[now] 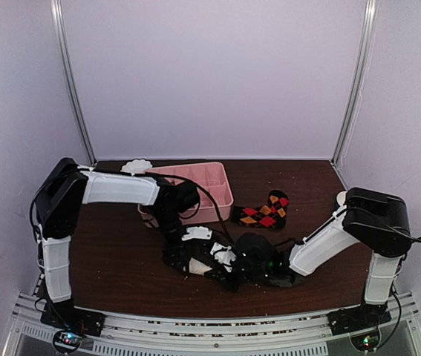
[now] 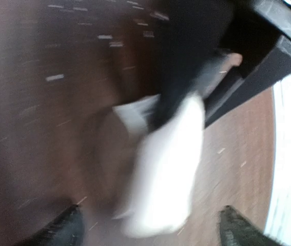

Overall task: Roll the socks
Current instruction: Roll the sock.

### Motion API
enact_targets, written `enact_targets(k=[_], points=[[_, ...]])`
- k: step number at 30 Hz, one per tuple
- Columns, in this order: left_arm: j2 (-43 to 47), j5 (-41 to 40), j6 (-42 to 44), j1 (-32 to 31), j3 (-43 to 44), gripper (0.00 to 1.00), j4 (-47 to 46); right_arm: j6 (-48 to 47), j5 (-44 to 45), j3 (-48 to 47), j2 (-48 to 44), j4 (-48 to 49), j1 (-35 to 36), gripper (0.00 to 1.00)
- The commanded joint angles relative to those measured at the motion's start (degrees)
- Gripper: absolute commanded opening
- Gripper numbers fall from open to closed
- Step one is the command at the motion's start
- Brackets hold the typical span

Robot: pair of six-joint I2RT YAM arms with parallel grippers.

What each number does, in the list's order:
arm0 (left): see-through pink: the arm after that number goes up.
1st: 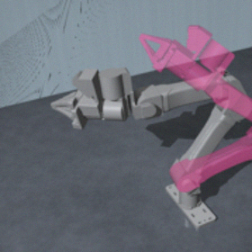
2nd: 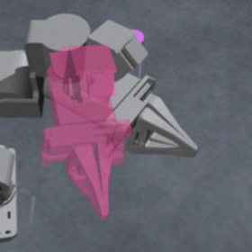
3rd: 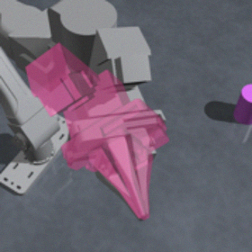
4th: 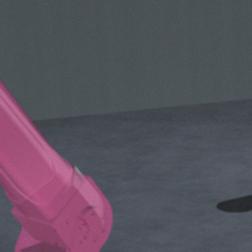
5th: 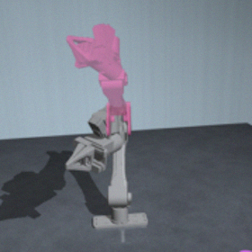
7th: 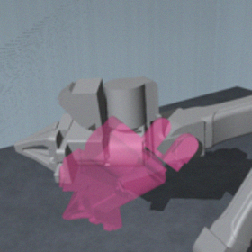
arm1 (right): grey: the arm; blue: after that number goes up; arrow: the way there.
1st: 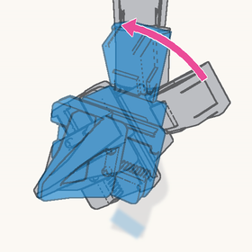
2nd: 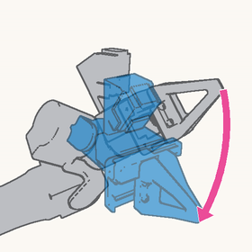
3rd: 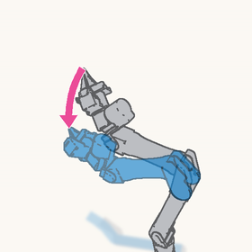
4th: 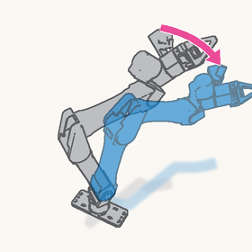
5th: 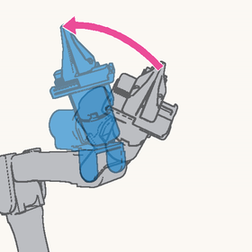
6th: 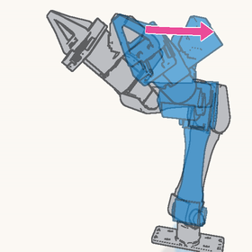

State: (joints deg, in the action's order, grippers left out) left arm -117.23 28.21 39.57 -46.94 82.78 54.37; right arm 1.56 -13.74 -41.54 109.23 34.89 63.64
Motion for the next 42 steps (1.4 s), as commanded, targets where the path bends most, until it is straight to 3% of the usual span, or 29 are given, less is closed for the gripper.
enact_targets(k=[1,8,13,15,17,22,26,29,33,42], points=[[9.5,-10.5,2.8,1.2,0.5,0.98,-4.4,13.9,-5.9,2.1,2.3,-2.7,-2.0,0.00],[21.0,-19.9,2.5,2.0,3.6,0.98,-2.7,25.6,-13.6,-1.2,0.3,-4.9,-4.4,0.00],[24.4,-11.1,-2.4,11.5,1.5,0.98,-5.6,28.0,-17.0,-3.2,-0.6,-6.3,-4.5,0.00],[20.9,-5.2,3.0,13.2,3.8,0.91,2.0,28.6,-17.9,-4.2,-0.8,-7.8,-4.5,0.00],[20.9,-0.7,6.1,12.5,2.7,0.86,4.8,29.5,-18.2,-5.0,-1.0,-8.4,-4.7,0.00],[32.0,5.2,11.4,6.3,-10.7,0.86,-5.5,31.3,-18.9,-8.5,-1.0,-11.5,-4.8,0.00],[31.7,-0.1,10.6,-2.1,-16.1,0.82,-11.8,33.2,-19.9,-10.5,-0.9,-11.7,-4.8,0.00],[30.2,-3.1,8.4,-4.6,-18.6,0.77,-18.0,35.2,-20.8,-10.9,-0.8,-10.6,-4.8,0.00],[27.9,-7.2,8.6,-5.2,-19.1,0.73,-22.4,38.2,-22.2,-10.0,-1.1,-6.8,-4.8,0.00],[23.7,-11.4,10.5,-5.7,-19.6,0.69,-21.0,41.5,-24.0,-9.9,-2.1,-3.3,-4.8,0.00]])
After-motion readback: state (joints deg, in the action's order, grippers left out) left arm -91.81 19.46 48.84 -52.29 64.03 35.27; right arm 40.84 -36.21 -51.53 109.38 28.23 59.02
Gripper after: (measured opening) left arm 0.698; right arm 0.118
